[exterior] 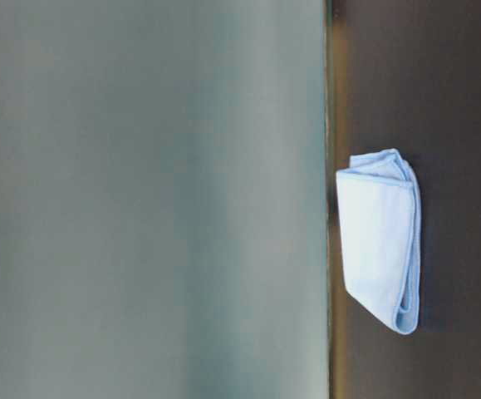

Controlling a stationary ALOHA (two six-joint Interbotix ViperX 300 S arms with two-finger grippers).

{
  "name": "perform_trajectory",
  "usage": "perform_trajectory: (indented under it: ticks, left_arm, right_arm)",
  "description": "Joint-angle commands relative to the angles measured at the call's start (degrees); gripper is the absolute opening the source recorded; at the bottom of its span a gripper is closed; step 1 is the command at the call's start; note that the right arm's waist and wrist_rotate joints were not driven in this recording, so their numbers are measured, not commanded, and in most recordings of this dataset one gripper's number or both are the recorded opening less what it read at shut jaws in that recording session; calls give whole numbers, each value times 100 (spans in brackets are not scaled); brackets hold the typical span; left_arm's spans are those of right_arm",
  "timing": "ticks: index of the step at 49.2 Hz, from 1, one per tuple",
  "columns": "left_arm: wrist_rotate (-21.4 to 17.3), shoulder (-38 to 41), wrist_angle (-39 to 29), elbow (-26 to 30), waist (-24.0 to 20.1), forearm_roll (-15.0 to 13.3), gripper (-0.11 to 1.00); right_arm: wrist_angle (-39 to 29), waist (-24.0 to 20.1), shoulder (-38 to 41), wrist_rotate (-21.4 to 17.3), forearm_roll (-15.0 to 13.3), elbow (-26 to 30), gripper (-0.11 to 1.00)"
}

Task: Push a blue cloth with the left arm to wipe the desk.
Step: 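Move the left gripper forward and lower it onto the blue cloth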

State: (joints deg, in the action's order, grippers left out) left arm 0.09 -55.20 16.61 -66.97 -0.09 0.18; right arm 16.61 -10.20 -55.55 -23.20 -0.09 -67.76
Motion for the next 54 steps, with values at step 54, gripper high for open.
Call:
perform_trajectory:
  ticks: [54]
  left_arm:
    - [993, 4342, 422, 1890, -2021, 220, 1]
  right_arm:
    - [-281, 0, 18, 0, 9, 79, -1]
